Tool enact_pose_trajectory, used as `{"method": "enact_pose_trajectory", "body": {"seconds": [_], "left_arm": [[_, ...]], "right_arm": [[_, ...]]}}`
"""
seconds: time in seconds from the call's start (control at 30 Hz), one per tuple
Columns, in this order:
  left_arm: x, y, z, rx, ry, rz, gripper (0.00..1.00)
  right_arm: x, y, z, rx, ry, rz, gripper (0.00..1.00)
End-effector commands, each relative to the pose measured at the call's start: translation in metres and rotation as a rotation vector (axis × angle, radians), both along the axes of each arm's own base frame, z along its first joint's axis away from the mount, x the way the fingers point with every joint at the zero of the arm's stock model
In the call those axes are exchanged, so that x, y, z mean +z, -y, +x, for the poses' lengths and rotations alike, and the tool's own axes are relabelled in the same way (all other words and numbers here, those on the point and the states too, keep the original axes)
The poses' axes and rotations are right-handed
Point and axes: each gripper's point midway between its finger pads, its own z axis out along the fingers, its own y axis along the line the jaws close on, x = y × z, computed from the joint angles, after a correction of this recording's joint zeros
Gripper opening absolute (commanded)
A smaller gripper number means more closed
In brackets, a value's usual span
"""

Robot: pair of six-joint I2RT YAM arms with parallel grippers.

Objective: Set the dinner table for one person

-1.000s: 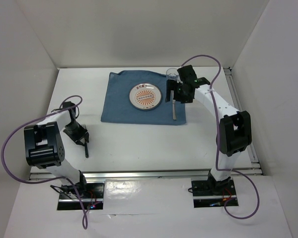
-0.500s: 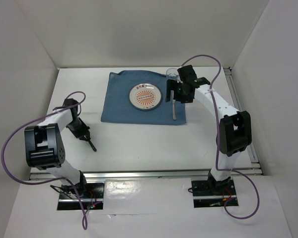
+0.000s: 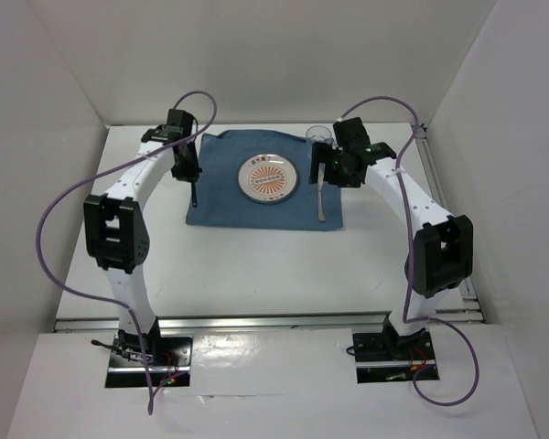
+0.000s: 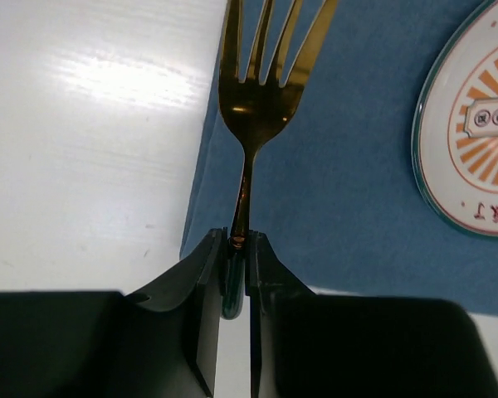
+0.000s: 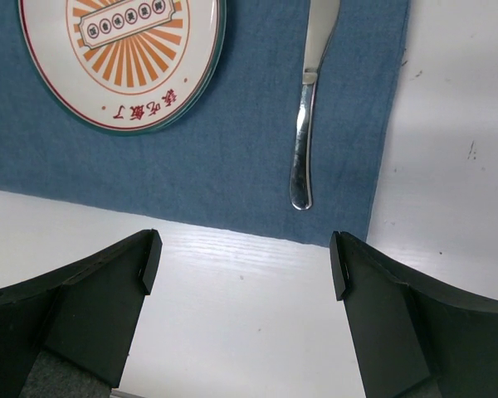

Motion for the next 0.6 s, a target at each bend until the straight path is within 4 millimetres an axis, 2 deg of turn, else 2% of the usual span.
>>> {"method": "enact_pose_trajectory", "body": {"seconds": [0.0, 0.03, 0.07, 0.1, 0.17, 0.2, 0.23, 0.27, 0.33, 0.4, 0.57], "left_arm": [[-0.015, -0.001, 0.012, -0.03, -0.071, 0.099, 0.0], [-0.015, 0.001, 0.017, -0.032, -0.073, 0.113, 0.0], [-0.005, 0.01, 0.028, -0.043, -0.043, 0.123, 0.0], [-0.017, 0.013, 0.034, -0.056, -0.06, 0.14, 0.0], [-0.015, 0.02, 0.047, -0.064, -0.043, 0.138, 0.0], [-0.021, 0.029, 0.047, -0.087, -0.06, 0.118, 0.0], [-0.035, 0.03, 0.048, -0.089, -0.092, 0.123, 0.0], [-0.035, 0.031, 0.054, -0.088, -0.082, 0.122, 0.0], [-0.048, 0.038, 0.057, -0.111, -0.101, 0.131, 0.0], [-0.05, 0.051, 0.058, -0.141, -0.096, 0.094, 0.0], [-0.077, 0.061, 0.067, -0.158, -0.119, 0.086, 0.0]], "right_arm": [[0.017, 0.004, -0.011, -0.017, 0.029, -0.003, 0.95], [0.013, 0.006, -0.012, -0.023, 0.023, -0.013, 0.95], [0.013, 0.007, -0.011, -0.029, 0.025, -0.02, 0.95], [0.017, 0.009, -0.011, -0.036, 0.038, -0.024, 0.95], [0.013, 0.011, -0.015, -0.036, 0.021, -0.03, 0.95], [0.013, 0.011, -0.015, -0.036, 0.021, -0.03, 0.95], [0.013, 0.015, -0.016, -0.045, 0.022, -0.03, 0.95], [0.013, 0.015, -0.016, -0.045, 0.022, -0.03, 0.95], [0.012, 0.018, -0.017, -0.053, 0.017, -0.042, 0.95], [0.012, 0.019, -0.017, -0.058, 0.019, -0.049, 0.95], [0.011, 0.02, -0.019, -0.058, 0.009, -0.053, 0.95]]}}
